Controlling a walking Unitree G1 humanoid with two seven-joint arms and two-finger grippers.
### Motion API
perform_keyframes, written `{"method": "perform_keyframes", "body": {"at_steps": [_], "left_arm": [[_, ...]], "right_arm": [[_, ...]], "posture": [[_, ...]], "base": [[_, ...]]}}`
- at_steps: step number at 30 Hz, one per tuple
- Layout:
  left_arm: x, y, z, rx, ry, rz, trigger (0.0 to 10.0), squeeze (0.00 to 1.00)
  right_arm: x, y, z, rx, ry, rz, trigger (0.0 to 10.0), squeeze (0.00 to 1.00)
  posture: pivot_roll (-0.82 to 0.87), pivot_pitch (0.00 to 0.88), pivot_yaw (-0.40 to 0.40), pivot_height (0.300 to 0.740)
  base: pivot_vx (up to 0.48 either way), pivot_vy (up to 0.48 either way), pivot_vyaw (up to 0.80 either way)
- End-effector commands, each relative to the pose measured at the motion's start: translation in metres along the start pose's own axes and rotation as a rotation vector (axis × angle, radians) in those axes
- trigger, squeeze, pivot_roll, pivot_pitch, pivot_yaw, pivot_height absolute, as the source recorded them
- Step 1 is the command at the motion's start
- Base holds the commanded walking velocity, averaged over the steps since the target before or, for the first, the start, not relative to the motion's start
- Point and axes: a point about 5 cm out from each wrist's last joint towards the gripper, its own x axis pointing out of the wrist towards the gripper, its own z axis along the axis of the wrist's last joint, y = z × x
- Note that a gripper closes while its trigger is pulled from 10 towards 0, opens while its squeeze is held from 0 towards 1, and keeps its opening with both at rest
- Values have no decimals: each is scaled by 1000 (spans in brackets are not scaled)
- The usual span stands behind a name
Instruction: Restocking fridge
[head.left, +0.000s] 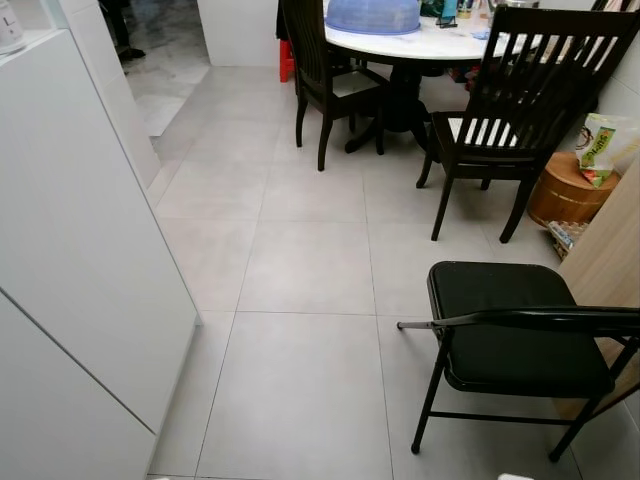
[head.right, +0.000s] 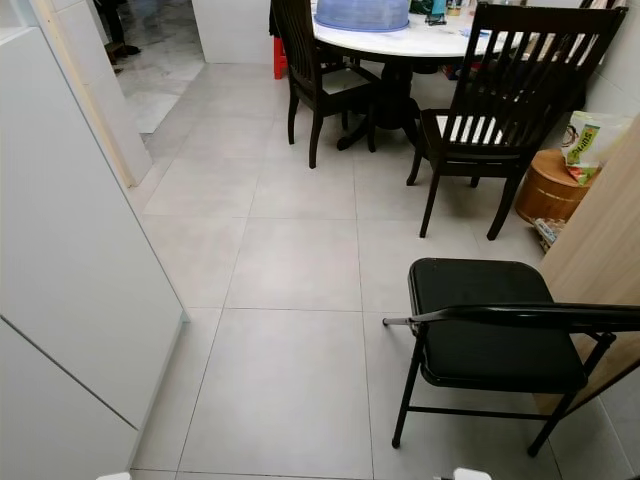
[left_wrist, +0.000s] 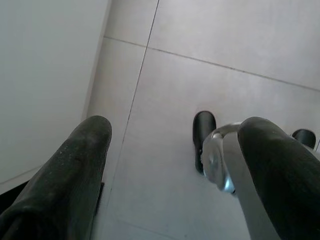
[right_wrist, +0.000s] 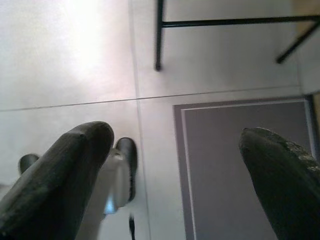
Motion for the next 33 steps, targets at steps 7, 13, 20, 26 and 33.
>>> {"method": "perform_keyframes", "body": {"at_steps": [7,13,20,26,33], "left_arm": [[4,0,16,19,-16,0,10000,0],[6,-2,25,22,-26,0,10000,0],[8,-6,36,22,-35,-1,10000,0],[9,-9,44,18,-55,-13,10000,0],[9,-8,45,7,-61,-6,10000,0]], "right_arm": [[0,-1,-5,87,50,-18,10000,0],[0,-9,-4,138,55,-60,10000,0],[2,-8,2,170,42,-71,10000,0],[4,0,7,196,40,-56,10000,0],[2,5,-3,212,33,-38,10000,0]], "posture": [[-18,0,-27,740],[-26,0,-25,740],[-24,0,-26,740],[-8,0,-36,740],[7,0,-44,740]], "base": [[0,0,0],[0,0,0],[0,0,155],[0,0,764],[0,0,800]]}}
